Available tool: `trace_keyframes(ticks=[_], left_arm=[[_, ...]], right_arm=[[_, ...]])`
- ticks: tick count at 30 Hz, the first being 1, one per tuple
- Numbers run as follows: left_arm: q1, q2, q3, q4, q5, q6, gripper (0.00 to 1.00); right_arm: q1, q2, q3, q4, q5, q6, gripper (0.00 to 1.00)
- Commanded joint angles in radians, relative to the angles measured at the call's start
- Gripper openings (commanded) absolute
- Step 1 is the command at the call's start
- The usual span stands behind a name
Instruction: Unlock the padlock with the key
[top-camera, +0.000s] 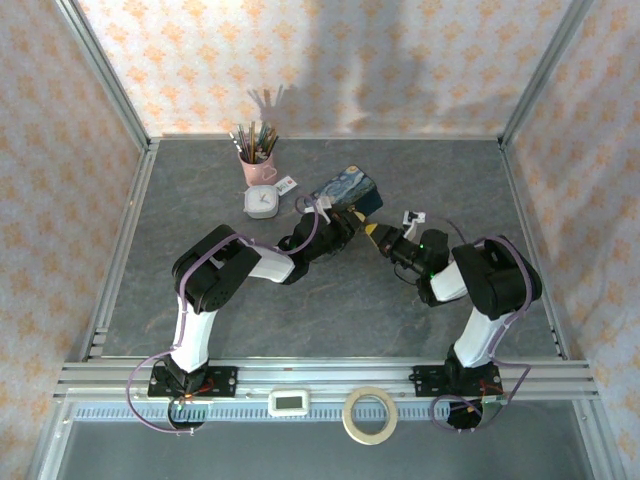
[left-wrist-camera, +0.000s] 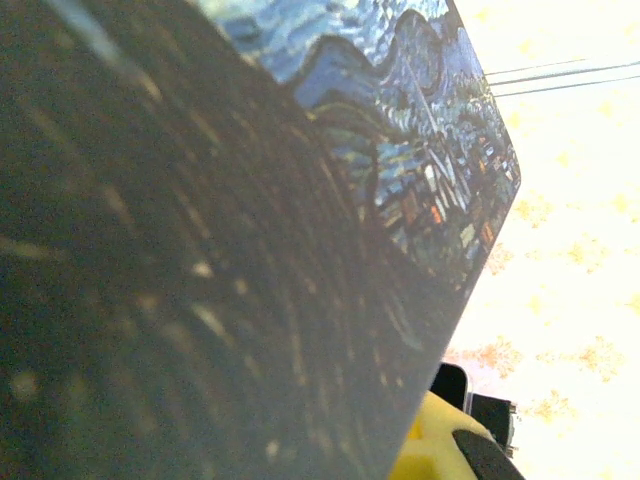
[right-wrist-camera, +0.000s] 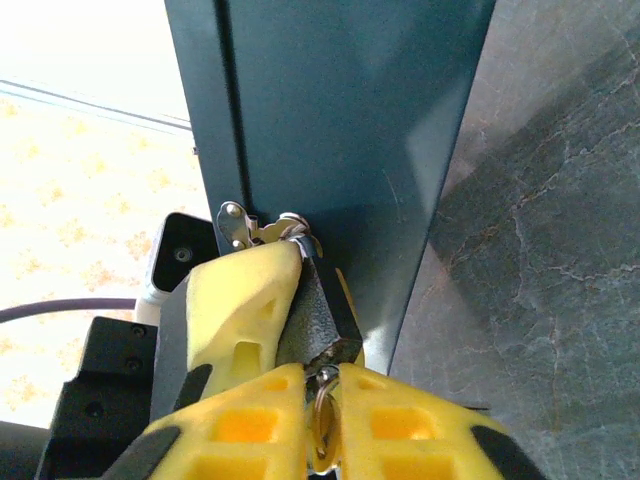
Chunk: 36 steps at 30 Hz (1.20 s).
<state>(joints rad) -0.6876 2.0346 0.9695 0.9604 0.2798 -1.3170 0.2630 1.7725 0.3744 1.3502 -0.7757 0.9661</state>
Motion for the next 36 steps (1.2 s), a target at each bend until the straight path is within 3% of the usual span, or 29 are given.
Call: trace_keyframes(ticks=[1, 6, 14, 17, 23, 31, 36], left_arm=[[-0.013, -0.042, 0.005, 0.050, -0.003, -0.007, 0.00], [-0.016, -0.040, -0.009, 0.082, 0.017, 0.007, 0.00], [-0.020, -0.003, -0.101, 0.360, 0.087, 0.099, 0.00], [-0.018, 0.028, -0.115, 0.490, 0.117, 0.094, 0.00], [-0.018, 0.037, -0.107, 0.565, 0.151, 0.185, 0.00], [-0.018, 0.097, -0.088, 0.637, 0.128, 0.181, 0.00], [-0.020, 0.080, -0.087, 0.596, 0.110, 0.201, 0.00]], right_arm=[[0.023, 0.026, -0.008, 0.148, -0.048, 0.065, 0.02], [0.021, 0.074, 0.004, 0.296, -0.070, 0.223, 0.00], [0.012, 0.065, 0.062, 0.517, -0.098, 0.712, 0.00], [0.011, 0.041, 0.105, 0.524, -0.084, 0.854, 0.00], [0.015, -0.001, 0.163, 0.524, -0.001, 1.096, 0.00], [0.029, -0.020, 0.168, 0.525, 0.070, 1.172, 0.00], [0.031, 0.001, 0.139, 0.525, 0.082, 1.152, 0.00]])
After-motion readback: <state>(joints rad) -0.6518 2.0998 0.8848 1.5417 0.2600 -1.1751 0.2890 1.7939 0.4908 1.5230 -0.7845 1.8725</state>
